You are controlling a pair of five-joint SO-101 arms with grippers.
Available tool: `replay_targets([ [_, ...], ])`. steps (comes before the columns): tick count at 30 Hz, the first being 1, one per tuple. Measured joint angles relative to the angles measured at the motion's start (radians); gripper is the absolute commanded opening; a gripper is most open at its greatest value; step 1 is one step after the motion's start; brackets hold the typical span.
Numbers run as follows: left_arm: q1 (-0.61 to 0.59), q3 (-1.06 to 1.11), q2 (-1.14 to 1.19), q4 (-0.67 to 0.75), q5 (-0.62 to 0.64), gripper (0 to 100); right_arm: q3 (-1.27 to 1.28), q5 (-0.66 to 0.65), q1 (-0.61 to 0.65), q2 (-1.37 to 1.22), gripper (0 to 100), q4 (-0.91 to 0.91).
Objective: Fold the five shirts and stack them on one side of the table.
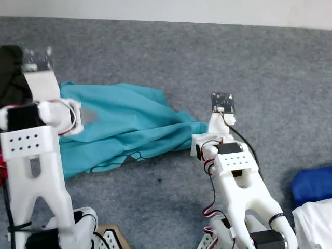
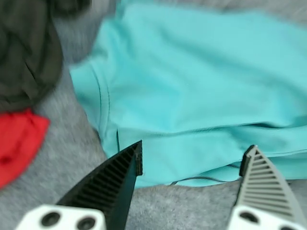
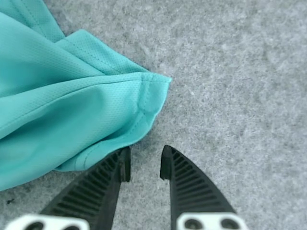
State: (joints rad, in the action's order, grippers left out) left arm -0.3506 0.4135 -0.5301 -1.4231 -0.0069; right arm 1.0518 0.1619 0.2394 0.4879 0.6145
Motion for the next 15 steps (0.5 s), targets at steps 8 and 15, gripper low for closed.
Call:
replay_targets([
  [8, -0.206, 0.325, 0.000, 0.255, 0.000, 33, -0.002, 0.000, 0.000, 0.000, 11.8, 0.000],
  [15, -0.242, 0.463, 0.000, 0.385, -0.046, 33, -0.002, 0.000, 0.000, 0.000, 11.8, 0.000],
])
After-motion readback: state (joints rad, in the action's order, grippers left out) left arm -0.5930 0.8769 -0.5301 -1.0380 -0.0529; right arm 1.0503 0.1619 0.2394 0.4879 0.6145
